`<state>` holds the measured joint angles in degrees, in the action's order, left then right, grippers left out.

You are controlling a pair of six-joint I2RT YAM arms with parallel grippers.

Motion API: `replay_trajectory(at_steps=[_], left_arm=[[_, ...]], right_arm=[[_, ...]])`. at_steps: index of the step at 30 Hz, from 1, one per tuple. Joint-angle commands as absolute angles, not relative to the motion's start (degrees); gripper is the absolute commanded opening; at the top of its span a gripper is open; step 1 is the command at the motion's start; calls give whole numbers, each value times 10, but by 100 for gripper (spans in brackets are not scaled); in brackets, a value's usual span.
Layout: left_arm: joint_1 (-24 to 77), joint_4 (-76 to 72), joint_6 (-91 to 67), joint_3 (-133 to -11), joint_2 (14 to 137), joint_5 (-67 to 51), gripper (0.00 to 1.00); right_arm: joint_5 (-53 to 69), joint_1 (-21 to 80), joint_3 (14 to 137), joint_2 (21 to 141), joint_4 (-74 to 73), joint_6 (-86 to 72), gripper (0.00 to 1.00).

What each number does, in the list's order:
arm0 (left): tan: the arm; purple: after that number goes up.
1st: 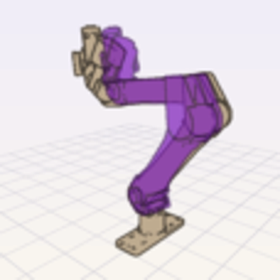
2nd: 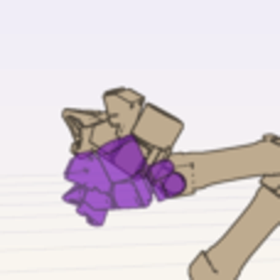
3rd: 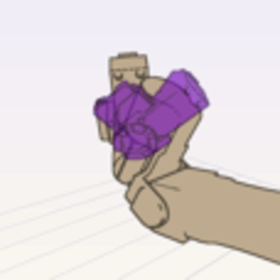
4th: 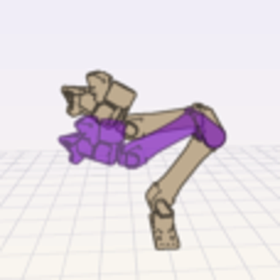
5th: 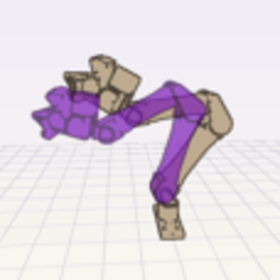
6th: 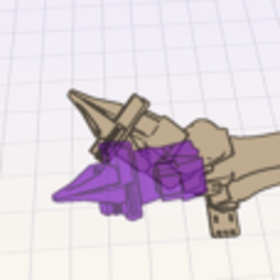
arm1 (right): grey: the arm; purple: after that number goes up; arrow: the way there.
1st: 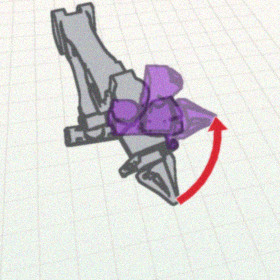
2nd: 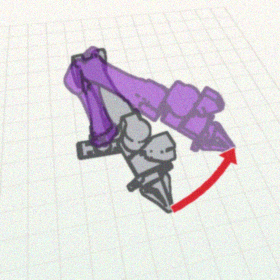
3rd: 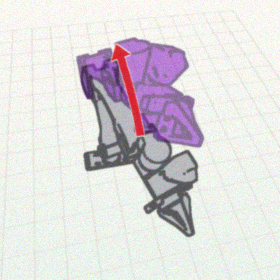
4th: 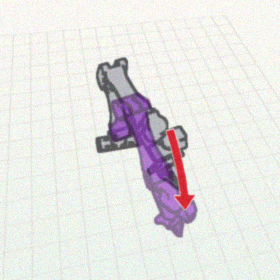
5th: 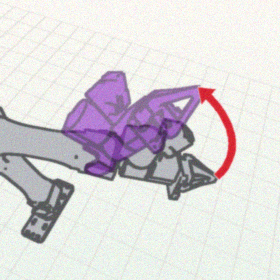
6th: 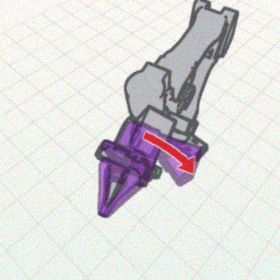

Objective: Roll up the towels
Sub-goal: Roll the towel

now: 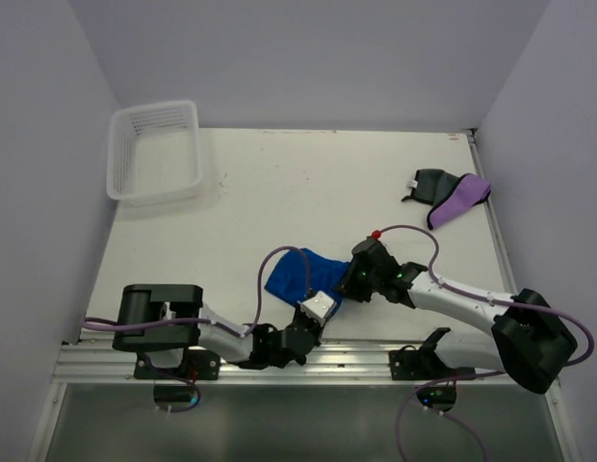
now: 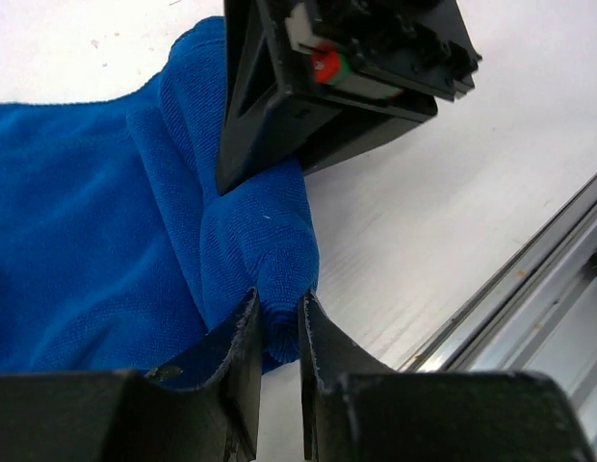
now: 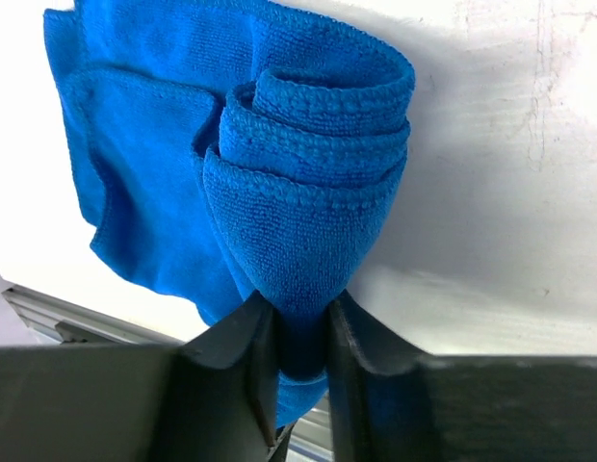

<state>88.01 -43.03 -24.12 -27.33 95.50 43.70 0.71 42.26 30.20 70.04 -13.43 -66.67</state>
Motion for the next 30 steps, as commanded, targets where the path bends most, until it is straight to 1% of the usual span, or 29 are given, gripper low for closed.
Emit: replay_trajectory(at_steps=[1,3,9,18,30], left_arm=[[881,-421,-378,-245,926,446,0],[879,-422,-415,-236,920,438,0],[877,-416,-483,-215,909,432,0],[862,-454,-557,-168,896,401,0],[860,-472,-606,-135,883,394,0]], right_arm=[[-31,413,304,679,-145,-688,27],[-32,411,307,678,-146,-691,32],[-30,410,322,693,-154,-691,41],[-40,404,344,700,-173,-681,45],[-76,391,397,761,-212,-661,48]])
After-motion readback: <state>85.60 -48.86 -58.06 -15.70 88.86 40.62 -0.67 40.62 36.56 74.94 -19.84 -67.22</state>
